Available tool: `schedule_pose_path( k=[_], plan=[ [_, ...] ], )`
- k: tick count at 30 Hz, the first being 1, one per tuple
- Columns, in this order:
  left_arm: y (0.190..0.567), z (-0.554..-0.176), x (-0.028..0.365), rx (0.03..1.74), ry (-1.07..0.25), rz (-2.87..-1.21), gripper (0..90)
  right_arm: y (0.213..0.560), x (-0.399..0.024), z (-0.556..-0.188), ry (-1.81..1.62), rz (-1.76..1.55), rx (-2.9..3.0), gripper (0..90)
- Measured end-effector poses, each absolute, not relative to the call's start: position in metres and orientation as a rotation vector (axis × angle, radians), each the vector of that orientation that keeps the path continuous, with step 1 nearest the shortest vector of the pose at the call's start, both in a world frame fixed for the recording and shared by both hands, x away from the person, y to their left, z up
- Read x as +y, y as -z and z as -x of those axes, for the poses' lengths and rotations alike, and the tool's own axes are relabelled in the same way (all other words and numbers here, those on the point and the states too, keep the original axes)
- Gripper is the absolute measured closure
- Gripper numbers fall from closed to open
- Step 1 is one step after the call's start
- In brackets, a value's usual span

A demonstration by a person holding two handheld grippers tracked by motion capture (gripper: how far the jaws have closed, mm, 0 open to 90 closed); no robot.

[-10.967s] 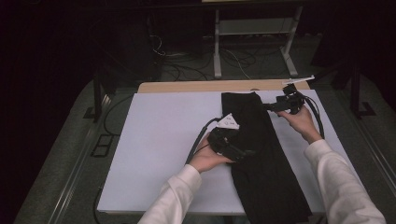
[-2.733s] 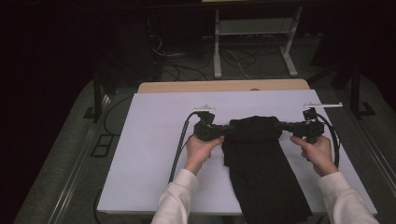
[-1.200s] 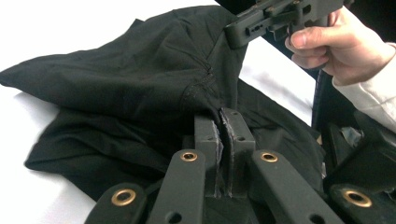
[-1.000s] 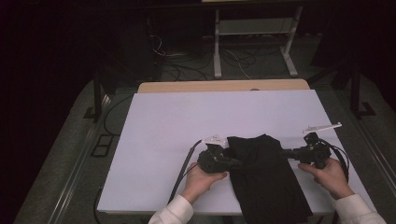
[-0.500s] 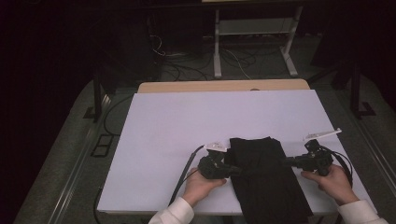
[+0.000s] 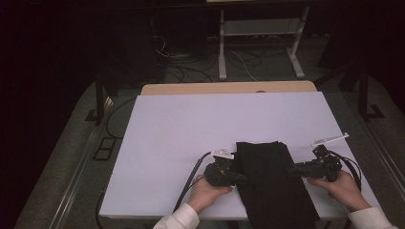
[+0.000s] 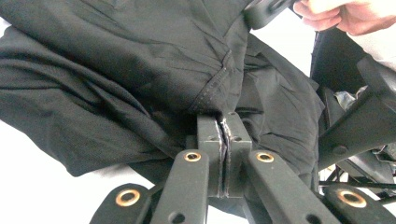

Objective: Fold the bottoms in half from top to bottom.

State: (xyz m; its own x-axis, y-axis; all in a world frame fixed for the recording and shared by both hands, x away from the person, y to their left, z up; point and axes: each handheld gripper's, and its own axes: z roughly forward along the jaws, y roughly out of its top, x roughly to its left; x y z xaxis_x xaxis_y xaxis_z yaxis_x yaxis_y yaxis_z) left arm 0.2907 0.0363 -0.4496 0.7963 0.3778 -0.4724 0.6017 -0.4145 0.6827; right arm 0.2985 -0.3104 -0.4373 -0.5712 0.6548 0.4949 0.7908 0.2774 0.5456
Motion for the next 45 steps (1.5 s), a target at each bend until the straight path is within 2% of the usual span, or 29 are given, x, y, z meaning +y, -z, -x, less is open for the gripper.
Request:
schedule_pose_path(
  k=[4, 5, 6, 9, 29, 45],
  plan=[
    [0.450, -0.291, 0.036, 0.728, 0.301, -2.055, 87.7, 0.432, -0.312, -0.303, 1.248, 1.329, -2.360, 32.1],
    [0.450, -0.291, 0.036, 0.728, 0.301, -2.056, 87.7, 0.430, -0.312, -0.306, 1.262, 1.338, -2.371, 24.6],
    [0.450, -0.291, 0.036, 0.727, 0.300, -2.058, 87.7, 0.428, -0.311, -0.307, 1.265, 1.353, -2.379, 20.8],
    [0.451, -0.290, 0.036, 0.725, 0.302, -2.061, 87.7, 0.424, -0.311, -0.316, 1.312, 1.363, -2.386, 14.8],
    [0.451, -0.292, 0.037, 0.729, 0.317, -2.049, 87.5, 0.416, -0.294, -0.366, 1.374, 1.323, -2.355, 15.8],
    [0.451, -0.292, 0.037, 0.731, 0.323, -2.048, 87.5, 0.433, -0.288, -0.387, 1.317, 1.308, -2.336, 20.4]
  ],
)
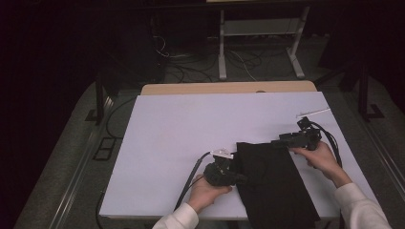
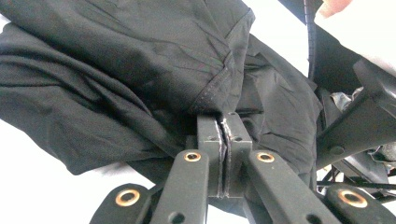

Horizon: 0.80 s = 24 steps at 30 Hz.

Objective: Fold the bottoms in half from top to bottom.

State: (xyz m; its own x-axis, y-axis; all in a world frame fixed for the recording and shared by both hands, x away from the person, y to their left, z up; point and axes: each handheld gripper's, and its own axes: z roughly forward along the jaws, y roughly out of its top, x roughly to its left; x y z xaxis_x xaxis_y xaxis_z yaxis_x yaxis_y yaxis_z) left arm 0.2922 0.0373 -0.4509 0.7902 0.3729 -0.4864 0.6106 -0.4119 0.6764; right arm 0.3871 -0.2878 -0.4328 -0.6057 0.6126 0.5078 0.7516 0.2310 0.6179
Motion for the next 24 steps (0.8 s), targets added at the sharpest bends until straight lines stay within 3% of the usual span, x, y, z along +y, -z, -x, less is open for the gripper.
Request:
schedule_pose_path(
  k=[10, 14, 24],
  plan=[
    [0.451, -0.292, 0.037, 0.728, 0.321, -2.052, 87.5, 0.446, -0.286, -0.393, 1.236, 1.266, -2.320, 37.6],
    [0.452, -0.292, 0.037, 0.728, 0.321, -2.054, 87.5, 0.446, -0.289, -0.393, 1.256, 1.258, -2.285, 53.3],
    [0.452, -0.292, 0.036, 0.729, 0.321, -2.055, 87.3, 0.444, -0.288, -0.390, 1.230, 1.238, -2.317, 80.8]
  ],
)
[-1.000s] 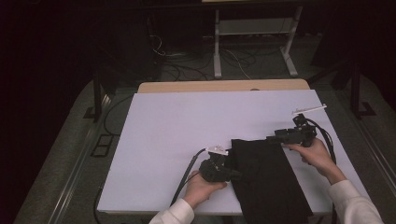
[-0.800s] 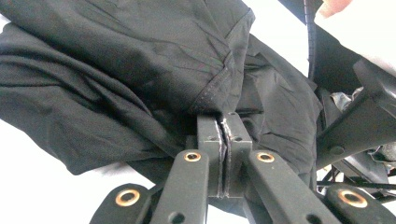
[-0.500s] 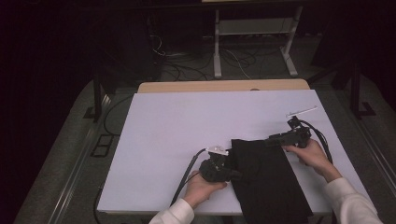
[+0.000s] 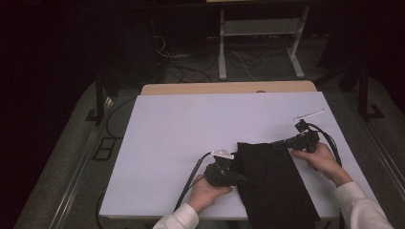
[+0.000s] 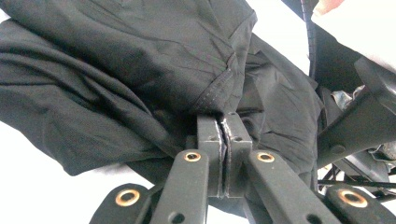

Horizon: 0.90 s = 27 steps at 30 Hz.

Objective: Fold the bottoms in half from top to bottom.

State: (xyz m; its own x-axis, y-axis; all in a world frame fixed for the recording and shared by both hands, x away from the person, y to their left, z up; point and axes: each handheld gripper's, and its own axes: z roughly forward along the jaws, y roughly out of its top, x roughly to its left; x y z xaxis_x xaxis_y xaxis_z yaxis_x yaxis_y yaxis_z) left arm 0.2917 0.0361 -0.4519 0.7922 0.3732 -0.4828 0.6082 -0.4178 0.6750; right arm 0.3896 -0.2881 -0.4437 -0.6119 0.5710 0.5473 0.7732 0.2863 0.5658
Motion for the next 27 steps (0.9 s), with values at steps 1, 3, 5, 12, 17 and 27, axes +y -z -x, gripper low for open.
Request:
schedule_pose_path(
  k=[1, 3, 5, 12, 17, 27],
  plan=[
    [0.452, -0.292, 0.036, 0.729, 0.322, -2.055, 87.3, 0.443, -0.288, -0.389, 1.229, 1.239, -2.321, 81.9],
    [0.452, -0.291, 0.036, 0.726, 0.321, -2.056, 87.3, 0.441, -0.287, -0.388, 1.228, 1.236, -2.320, 82.9],
    [0.452, -0.291, 0.036, 0.726, 0.321, -2.056, 87.3, 0.438, -0.288, -0.386, 1.231, 1.239, -2.318, 83.6],
    [0.453, -0.291, 0.035, 0.726, 0.325, -2.058, 87.0, 0.427, -0.290, -0.379, 1.284, 1.239, -2.282, 84.1],
    [0.454, -0.291, 0.036, 0.734, 0.331, -2.054, 85.6, 0.418, -0.290, -0.371, 1.330, 1.228, -2.249, 84.4],
    [0.447, -0.295, 0.044, 0.747, 0.318, -1.972, 59.6, 0.410, -0.293, -0.353, 1.363, 1.205, -2.230, 84.5]
  ],
)
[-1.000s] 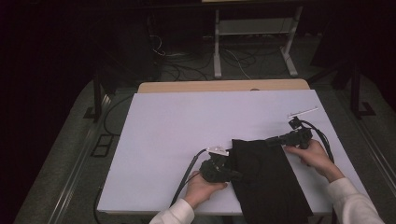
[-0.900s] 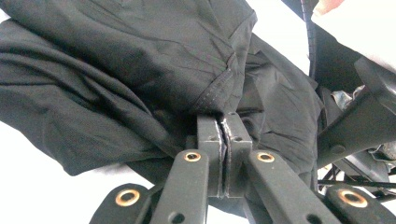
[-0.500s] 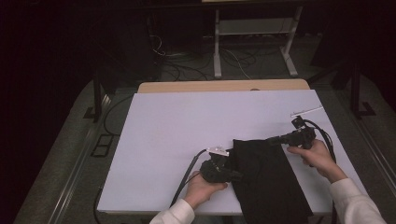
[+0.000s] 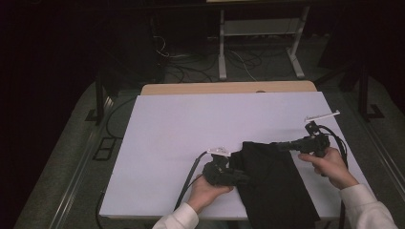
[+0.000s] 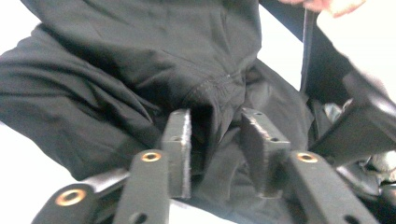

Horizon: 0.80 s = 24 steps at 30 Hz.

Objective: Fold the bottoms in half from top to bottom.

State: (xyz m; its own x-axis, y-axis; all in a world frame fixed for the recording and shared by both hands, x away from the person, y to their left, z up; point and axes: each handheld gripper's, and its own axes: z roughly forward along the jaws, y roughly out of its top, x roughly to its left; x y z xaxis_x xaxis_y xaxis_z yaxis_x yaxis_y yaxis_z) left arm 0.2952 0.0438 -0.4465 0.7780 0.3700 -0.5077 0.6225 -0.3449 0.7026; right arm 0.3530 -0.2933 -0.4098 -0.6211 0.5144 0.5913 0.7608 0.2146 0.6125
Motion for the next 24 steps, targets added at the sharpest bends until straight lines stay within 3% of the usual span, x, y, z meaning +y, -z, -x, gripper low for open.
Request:
schedule_pose_path(
  k=[5, 24],
  plan=[
    [0.442, -0.298, 0.050, 0.745, 0.283, -1.941, 45.6, 0.405, -0.297, -0.344, 1.404, 1.190, -2.201, 84.5],
    [0.439, -0.308, 0.065, 0.785, 0.220, -1.847, 19.6, 0.397, -0.300, -0.296, 1.445, 1.052, -2.166, 84.6]
  ],
)
